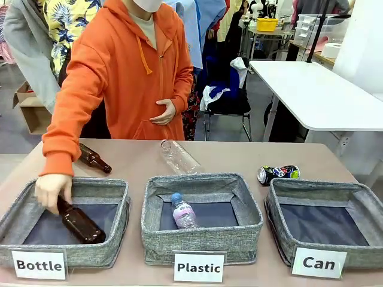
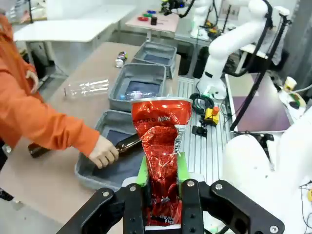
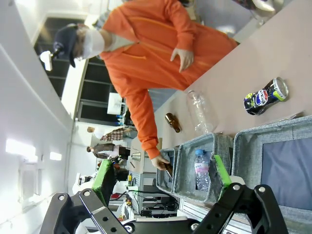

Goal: Sort the can waste into the basket.
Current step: Pick up the can waste from the table and place it in the right Fabric basket.

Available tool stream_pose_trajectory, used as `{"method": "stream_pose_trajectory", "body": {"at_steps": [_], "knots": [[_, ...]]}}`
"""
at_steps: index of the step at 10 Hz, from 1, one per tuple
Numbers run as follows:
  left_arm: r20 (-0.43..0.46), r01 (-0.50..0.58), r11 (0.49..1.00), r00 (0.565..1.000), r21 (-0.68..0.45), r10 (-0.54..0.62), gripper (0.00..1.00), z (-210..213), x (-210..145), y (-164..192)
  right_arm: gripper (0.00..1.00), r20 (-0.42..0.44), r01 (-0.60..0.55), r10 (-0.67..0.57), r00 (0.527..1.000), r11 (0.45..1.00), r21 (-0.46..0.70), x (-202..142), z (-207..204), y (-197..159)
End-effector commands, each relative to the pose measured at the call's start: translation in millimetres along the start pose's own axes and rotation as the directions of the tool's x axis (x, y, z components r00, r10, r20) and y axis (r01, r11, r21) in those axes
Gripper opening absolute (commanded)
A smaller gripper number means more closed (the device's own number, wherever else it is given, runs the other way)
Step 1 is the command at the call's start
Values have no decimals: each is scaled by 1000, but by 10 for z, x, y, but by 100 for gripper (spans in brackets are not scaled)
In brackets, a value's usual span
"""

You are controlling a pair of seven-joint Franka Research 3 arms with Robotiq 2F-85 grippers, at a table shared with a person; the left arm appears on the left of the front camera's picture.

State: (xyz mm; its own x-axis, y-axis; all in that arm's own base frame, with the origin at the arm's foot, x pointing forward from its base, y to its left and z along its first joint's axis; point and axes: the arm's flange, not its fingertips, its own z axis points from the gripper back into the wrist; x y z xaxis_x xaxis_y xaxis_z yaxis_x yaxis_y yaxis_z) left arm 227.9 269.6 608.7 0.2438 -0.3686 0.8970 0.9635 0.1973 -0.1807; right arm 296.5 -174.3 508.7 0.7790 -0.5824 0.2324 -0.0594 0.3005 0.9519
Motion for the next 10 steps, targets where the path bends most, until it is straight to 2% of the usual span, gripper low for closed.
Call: {"method": "stream_pose_trajectory", "body": {"at_steps": [1,4,5,6,8,9,10], "knots": [[0,-7,1000,1000,26,7,0,-210,-26,133,100,14,-26,25,1000,999,26,33,-11,11],[-33,46,999,998,27,-45,0,-500,83,172,100,14,-26,25,1000,999,26,33,-11,11],[-51,47,998,998,49,-45,0,-791,237,300,100,14,-26,25,1000,999,26,33,-11,11],[-84,39,997,996,63,-34,0,-1198,441,492,100,14,-26,25,1000,999,26,33,-11,11],[-309,59,994,947,-94,-85,0,-2251,848,1000,100,14,-26,25,1000,999,26,33,-11,11],[-385,63,975,912,-213,-143,0,-2905,1105,1296,100,-1,-1,1,1000,1000,0,-1,-2,3],[-388,58,975,911,-215,-140,0,-3556,1363,1586,100,48,-96,95,994,995,24,57,401,318]]}}
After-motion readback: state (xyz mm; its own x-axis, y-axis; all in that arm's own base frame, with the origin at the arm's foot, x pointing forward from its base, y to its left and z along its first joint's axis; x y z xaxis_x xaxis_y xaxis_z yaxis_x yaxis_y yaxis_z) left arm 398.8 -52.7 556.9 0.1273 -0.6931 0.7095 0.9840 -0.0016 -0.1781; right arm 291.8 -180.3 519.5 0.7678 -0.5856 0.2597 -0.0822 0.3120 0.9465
